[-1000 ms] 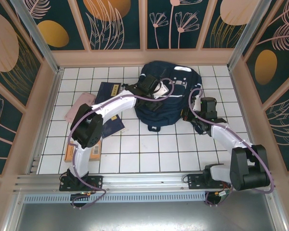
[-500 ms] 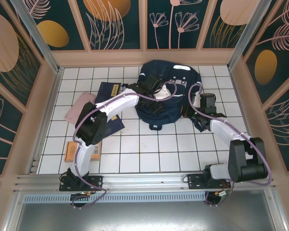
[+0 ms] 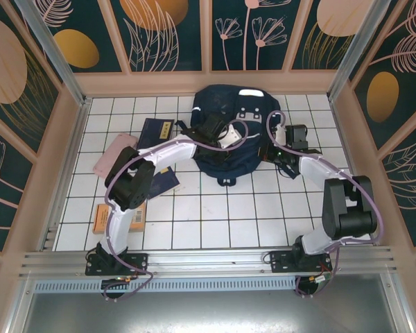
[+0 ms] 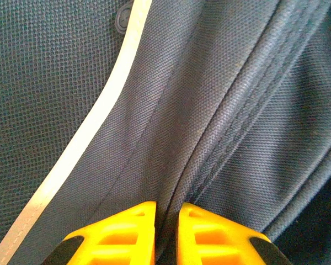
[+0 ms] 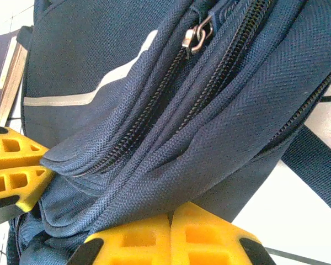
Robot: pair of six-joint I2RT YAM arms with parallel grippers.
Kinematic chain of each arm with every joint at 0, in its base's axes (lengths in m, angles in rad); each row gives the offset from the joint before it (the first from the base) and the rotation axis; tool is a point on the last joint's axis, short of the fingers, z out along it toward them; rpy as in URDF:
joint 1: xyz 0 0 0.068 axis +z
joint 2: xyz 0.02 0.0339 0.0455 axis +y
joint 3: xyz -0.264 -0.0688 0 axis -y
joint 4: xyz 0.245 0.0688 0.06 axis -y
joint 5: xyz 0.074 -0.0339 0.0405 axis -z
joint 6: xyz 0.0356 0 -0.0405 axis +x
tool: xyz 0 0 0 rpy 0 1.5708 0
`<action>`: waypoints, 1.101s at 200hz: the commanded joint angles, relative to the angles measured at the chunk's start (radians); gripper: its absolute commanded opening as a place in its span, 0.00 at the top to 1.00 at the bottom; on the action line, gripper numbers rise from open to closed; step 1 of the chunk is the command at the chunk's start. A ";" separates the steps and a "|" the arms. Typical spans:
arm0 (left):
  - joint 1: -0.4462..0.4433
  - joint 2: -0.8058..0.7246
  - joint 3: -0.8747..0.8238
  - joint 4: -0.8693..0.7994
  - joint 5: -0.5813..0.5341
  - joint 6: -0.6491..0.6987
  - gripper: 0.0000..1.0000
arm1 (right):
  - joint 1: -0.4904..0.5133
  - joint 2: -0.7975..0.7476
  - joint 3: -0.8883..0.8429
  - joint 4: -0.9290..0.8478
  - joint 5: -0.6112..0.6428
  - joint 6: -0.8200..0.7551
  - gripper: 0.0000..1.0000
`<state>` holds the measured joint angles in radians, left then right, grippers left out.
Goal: Pack the student bag
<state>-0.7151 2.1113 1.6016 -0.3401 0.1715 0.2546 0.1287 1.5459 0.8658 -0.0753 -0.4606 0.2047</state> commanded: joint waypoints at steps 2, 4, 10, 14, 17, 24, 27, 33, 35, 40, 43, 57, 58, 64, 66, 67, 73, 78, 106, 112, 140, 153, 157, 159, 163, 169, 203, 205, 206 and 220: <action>-0.041 -0.054 -0.080 -0.054 0.177 -0.062 0.84 | 0.003 0.046 0.091 0.088 -0.103 -0.091 1.00; -0.043 -0.057 -0.087 -0.052 0.177 -0.065 0.84 | 0.003 0.049 0.094 0.087 -0.105 -0.096 1.00; -0.048 -0.066 -0.100 -0.045 0.174 -0.072 0.83 | 0.003 0.060 0.106 0.082 -0.105 -0.111 1.00; -0.050 -0.071 -0.107 -0.038 0.168 -0.077 0.83 | 0.003 0.067 0.112 0.076 -0.105 -0.122 1.00; -0.052 -0.075 -0.110 -0.033 0.162 -0.083 0.82 | 0.003 0.070 0.118 0.072 -0.104 -0.130 1.00; -0.051 -0.083 -0.116 -0.023 0.147 -0.092 0.81 | 0.004 0.076 0.126 0.060 -0.094 -0.143 1.00; -0.052 -0.087 -0.117 -0.020 0.139 -0.093 0.80 | 0.004 0.077 0.127 0.057 -0.086 -0.147 1.00; -0.051 -0.096 -0.115 -0.010 0.110 -0.100 0.78 | 0.003 0.074 0.127 0.049 -0.072 -0.153 1.00; -0.052 -0.099 -0.116 -0.005 0.098 -0.102 0.77 | 0.003 0.073 0.127 0.047 -0.067 -0.155 1.00; -0.051 -0.107 -0.114 0.009 0.065 -0.109 0.76 | 0.003 0.069 0.124 0.042 -0.060 -0.159 1.00; -0.052 -0.112 -0.113 0.017 0.044 -0.112 0.76 | 0.003 0.067 0.121 0.040 -0.056 -0.162 1.00; -0.051 -0.131 -0.103 0.049 -0.033 -0.110 0.68 | 0.003 0.052 0.106 0.034 -0.047 -0.170 1.00; -0.051 -0.132 -0.102 0.051 -0.037 -0.109 0.68 | 0.003 0.050 0.104 0.035 -0.046 -0.170 1.00; -0.051 -0.134 -0.094 0.057 -0.052 -0.102 0.64 | 0.003 0.044 0.096 0.035 -0.045 -0.174 1.00; -0.052 -0.135 -0.091 0.057 -0.056 -0.097 0.62 | 0.003 0.043 0.095 0.036 -0.044 -0.175 1.00; -0.051 -0.134 -0.088 0.057 -0.056 -0.095 0.62 | 0.003 0.041 0.094 0.037 -0.044 -0.175 1.00; -0.051 -0.130 -0.075 0.046 -0.055 -0.080 0.58 | 0.003 0.039 0.091 0.037 -0.045 -0.177 1.00; -0.051 -0.122 -0.060 0.035 -0.052 -0.071 0.55 | 0.003 0.036 0.088 0.038 -0.041 -0.176 1.00; -0.052 -0.041 0.035 -0.049 -0.036 -0.049 0.46 | 0.003 0.039 0.092 0.031 -0.041 -0.180 1.00; -0.052 -0.028 0.046 -0.052 -0.042 -0.048 0.46 | 0.003 0.037 0.090 0.031 -0.042 -0.180 1.00; -0.052 0.012 0.077 -0.031 -0.117 -0.052 0.50 | 0.004 0.035 0.092 0.031 -0.045 -0.186 1.00; -0.051 0.023 0.095 -0.030 -0.130 -0.047 0.53 | 0.003 0.036 0.092 0.031 -0.044 -0.186 1.00; -0.051 0.027 0.100 -0.030 -0.131 -0.047 0.54 | 0.003 0.036 0.092 0.031 -0.044 -0.186 1.00; -0.051 0.028 0.102 -0.030 -0.133 -0.047 0.55 | 0.003 0.037 0.092 0.032 -0.045 -0.186 1.00; -0.051 0.031 0.107 -0.030 -0.133 -0.046 0.56 | 0.004 0.036 0.092 0.032 -0.046 -0.186 1.00; -0.051 0.037 0.114 -0.033 -0.127 -0.044 0.58 | 0.003 0.035 0.091 0.033 -0.047 -0.186 1.00; -0.051 0.071 0.152 -0.060 -0.117 -0.032 0.73 | 0.002 0.026 0.084 0.031 -0.043 -0.192 1.00; -0.051 0.072 0.154 -0.060 -0.120 -0.034 0.74 | 0.002 0.025 0.083 0.030 -0.042 -0.192 1.00; -0.052 0.072 0.155 -0.060 -0.123 -0.035 0.75 | 0.002 0.025 0.083 0.030 -0.042 -0.192 1.00; -0.051 0.073 0.167 -0.054 -0.140 -0.045 0.85 | 0.003 0.014 0.078 0.026 -0.035 -0.187 1.00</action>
<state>-0.7681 2.1571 1.7241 -0.3828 0.0647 0.2111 0.1261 1.6215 0.9401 -0.0895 -0.4797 0.0349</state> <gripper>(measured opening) 0.220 0.052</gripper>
